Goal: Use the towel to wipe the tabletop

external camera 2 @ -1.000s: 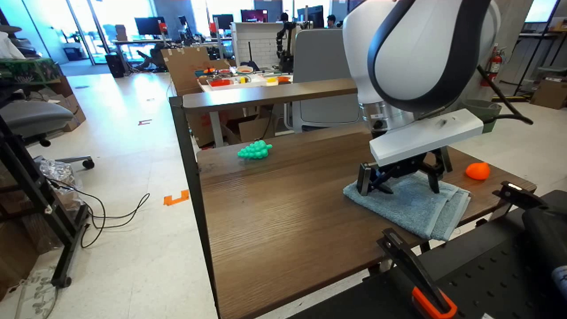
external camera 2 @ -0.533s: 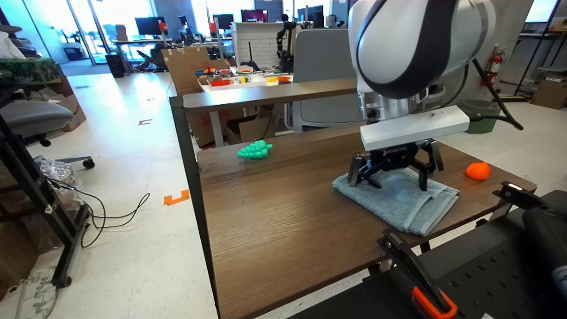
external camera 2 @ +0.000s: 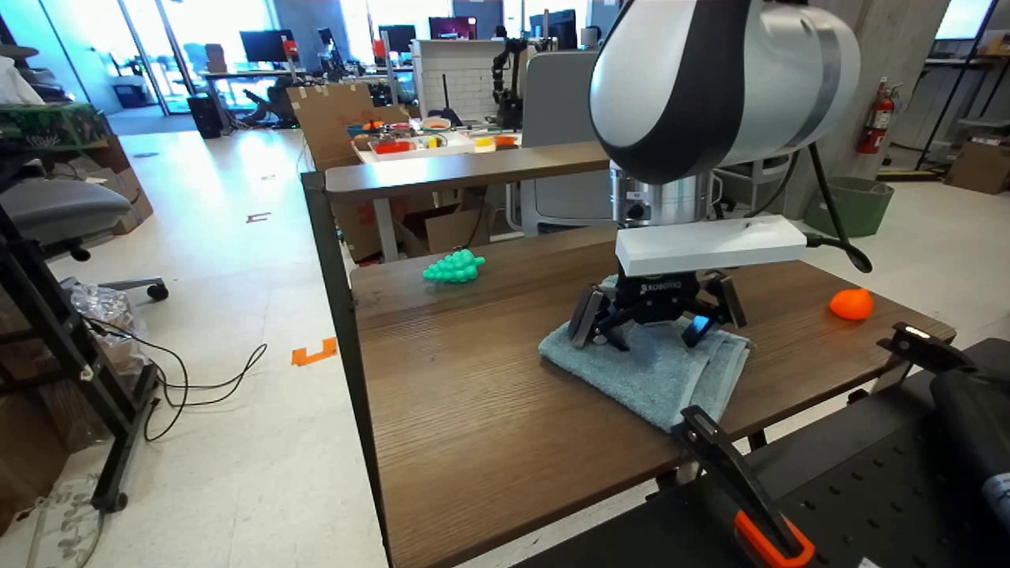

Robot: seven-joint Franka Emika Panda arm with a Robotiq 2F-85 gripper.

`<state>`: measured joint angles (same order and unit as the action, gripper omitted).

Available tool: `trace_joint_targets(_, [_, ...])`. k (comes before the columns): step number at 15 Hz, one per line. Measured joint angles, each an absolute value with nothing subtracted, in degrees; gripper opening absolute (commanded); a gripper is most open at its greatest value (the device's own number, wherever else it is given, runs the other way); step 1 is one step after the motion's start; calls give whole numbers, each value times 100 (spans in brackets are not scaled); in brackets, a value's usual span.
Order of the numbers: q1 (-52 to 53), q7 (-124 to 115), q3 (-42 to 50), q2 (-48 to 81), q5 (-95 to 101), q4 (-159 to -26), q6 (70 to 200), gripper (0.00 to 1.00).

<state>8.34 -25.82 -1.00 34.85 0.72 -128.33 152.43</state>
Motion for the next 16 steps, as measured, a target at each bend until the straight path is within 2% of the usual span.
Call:
trace_joint_targets(7, [1698,-2206,-312,3321,82,-13360,15915,100])
trace_joint_targets(16, [2502,-2671,-318,3470,9,-13247,16663,100])
